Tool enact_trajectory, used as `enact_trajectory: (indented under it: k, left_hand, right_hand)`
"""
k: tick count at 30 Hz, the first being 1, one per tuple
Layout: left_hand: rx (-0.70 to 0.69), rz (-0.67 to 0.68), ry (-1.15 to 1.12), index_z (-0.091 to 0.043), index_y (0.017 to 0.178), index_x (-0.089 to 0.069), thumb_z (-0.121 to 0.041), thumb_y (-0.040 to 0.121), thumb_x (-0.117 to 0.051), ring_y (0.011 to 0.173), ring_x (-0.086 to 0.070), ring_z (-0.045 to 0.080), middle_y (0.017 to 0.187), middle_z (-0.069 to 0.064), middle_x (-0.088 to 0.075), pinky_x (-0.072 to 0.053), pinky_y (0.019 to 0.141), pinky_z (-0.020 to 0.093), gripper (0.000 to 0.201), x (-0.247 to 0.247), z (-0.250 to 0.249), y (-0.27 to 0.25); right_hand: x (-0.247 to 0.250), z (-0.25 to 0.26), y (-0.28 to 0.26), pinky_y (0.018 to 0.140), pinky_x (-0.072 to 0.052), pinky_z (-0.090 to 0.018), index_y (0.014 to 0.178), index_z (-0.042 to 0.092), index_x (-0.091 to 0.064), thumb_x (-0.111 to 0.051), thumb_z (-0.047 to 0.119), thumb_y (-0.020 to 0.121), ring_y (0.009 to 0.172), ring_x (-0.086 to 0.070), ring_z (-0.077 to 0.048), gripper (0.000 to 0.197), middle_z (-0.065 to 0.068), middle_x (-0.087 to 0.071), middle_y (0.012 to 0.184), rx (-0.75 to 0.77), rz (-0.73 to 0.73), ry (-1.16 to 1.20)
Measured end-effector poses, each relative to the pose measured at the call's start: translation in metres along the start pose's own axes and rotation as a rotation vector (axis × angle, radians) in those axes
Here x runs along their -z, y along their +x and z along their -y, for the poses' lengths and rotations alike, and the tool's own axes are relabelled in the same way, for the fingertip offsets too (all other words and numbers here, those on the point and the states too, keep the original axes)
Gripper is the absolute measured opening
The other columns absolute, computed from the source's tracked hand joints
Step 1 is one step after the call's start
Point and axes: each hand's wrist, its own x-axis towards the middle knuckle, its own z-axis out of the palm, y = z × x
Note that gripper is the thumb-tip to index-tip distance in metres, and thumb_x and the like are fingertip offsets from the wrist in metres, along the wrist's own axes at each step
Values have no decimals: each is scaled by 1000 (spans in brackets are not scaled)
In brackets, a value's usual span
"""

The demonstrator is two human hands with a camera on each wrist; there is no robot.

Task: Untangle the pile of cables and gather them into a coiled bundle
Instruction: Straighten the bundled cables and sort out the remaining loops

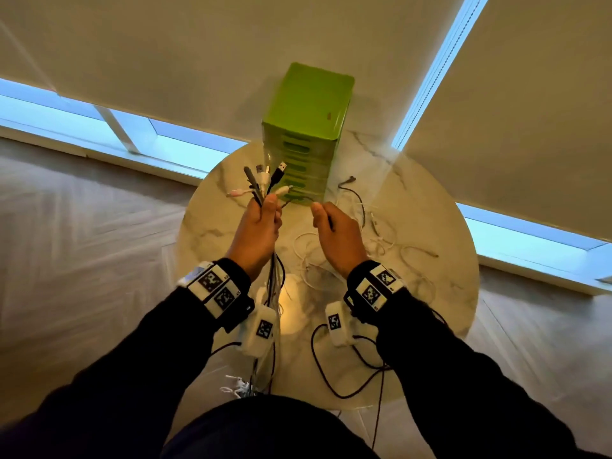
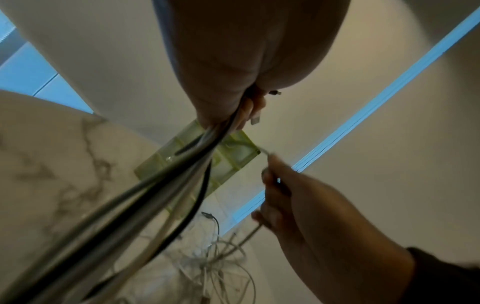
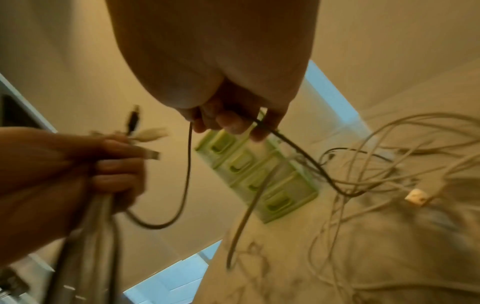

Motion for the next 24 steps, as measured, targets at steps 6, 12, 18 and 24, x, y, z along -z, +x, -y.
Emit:
enact_trajectory:
  k: [6,12,18,24]
  left_hand:
    - [266,23,-250,-14,114,-62,-50,107,-33,61,-36,9,70,-2,-40,-28,58,27,47,-11,1,2]
    - [141,-34,-321,3,127,-49,-30,110,-36,68,-46,11,70,-4,-49,-31,61,27,40,-10,-2,4]
    - [46,-83,-386,-24,75,-37,-30,110,-35,45,-25,6,55,-11,-30,-15,54,29,35,20,-29,18]
    - [-131,-197,-325,-27,91,-43,-27,110,-34,52,-22,5,56,-14,-30,-15,53,24,21,59,-53,22]
  right_hand:
    - [-15,20,-19,56,-36,-21,102,23,-58,-37,38,107,62,-52,-8,26,10,-61,77,259,169,-82]
    - [-12,-7,-30,67,-46,-34,82,24,-55,-28,48,107,65,-57,-12,43,8,-61,71,169,453,-45]
    - [0,-59,-41,107,-29,-43,84,19,-59,-22,41,109,82,-57,-13,50,9,-58,72,-60,712,-339]
    - [20,-80,-13,107,-16,-50,86,34,-53,-18,56,104,106,-59,-17,45,10,-67,92,-147,542,-513]
